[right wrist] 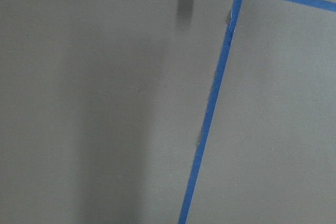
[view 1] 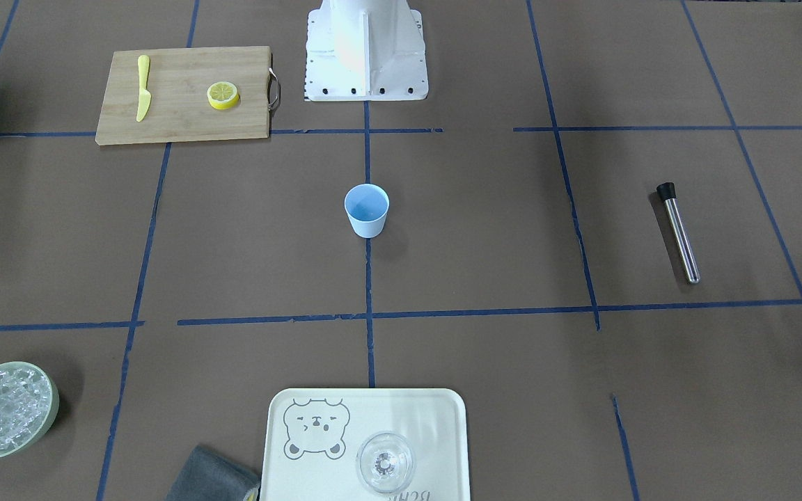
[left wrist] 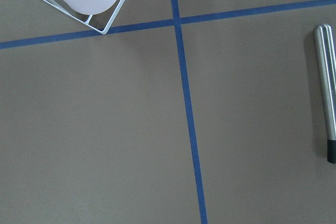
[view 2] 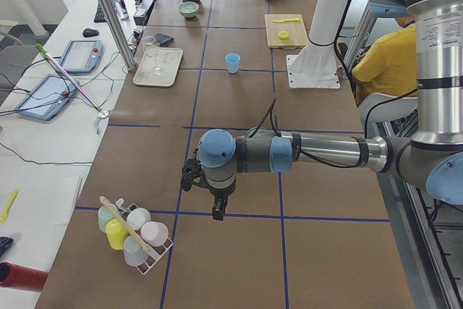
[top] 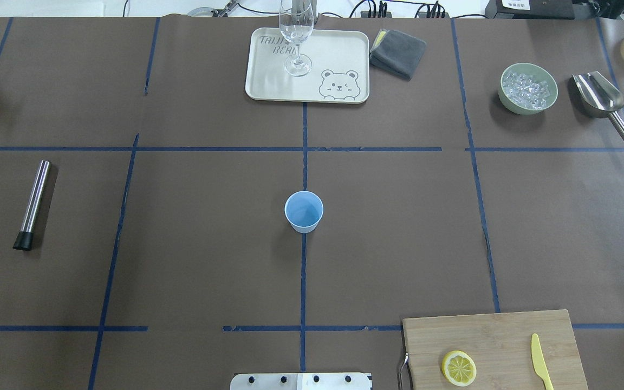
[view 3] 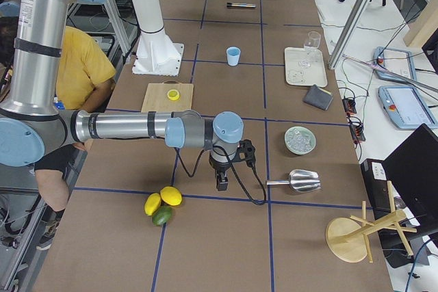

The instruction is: Squeeze lemon into cup

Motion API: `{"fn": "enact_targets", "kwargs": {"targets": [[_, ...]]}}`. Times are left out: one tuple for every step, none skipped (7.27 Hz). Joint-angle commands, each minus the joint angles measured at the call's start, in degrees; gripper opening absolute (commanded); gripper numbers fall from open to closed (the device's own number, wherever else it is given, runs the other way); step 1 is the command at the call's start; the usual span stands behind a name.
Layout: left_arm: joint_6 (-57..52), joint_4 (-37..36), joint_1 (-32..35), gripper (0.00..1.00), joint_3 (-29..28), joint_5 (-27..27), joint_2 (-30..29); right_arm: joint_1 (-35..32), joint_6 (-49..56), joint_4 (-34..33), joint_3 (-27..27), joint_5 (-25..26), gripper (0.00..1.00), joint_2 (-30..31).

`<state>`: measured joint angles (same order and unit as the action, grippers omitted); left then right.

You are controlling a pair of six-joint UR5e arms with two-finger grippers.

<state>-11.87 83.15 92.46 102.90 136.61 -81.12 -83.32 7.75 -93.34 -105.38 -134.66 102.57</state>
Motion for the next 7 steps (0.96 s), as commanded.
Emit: {"fn": "enact_targets", "kwargs": {"targets": [[-0.4,-0.2,0.0,1.00,1.1,-0.3,-0.1,0.0,0.0,0.0,0.0,-0.1,1.00,0.0],[-0.5,0.1,0.0,1.00,1.3,-0.2,-0.1,0.0,0.0,0.0,0.0,-0.1,1.00,0.0],[-0.5,-0.2,0.0,1.00,2.6,-0.1,0.1,0.0,0.0,0.0,0.0,-0.2,1.00,-0.1],[-0.4,0.1,0.0,1.00,2.2,-0.2,0.0,0.1,0.0,0.0,-0.1,-0.9,1.00,-0.1],[-0.5,0.1,0.0,1.00,2.7,-0.3,0.3,0.2,0.1,0.1,-0.2,-5.4,1.00,-0.1],[-0.5,0.3,-0.1,1.00,2.8,-0.2,0.2,0.9,-0.2,0.1,-0.2,-8.4,1.00,-0.3],[-0.5,0.4,-0.1,1.00,3.2,-0.3,0.0,2.2,-1.7,2.6,-0.9,-8.9,1.00,-0.3]]}}
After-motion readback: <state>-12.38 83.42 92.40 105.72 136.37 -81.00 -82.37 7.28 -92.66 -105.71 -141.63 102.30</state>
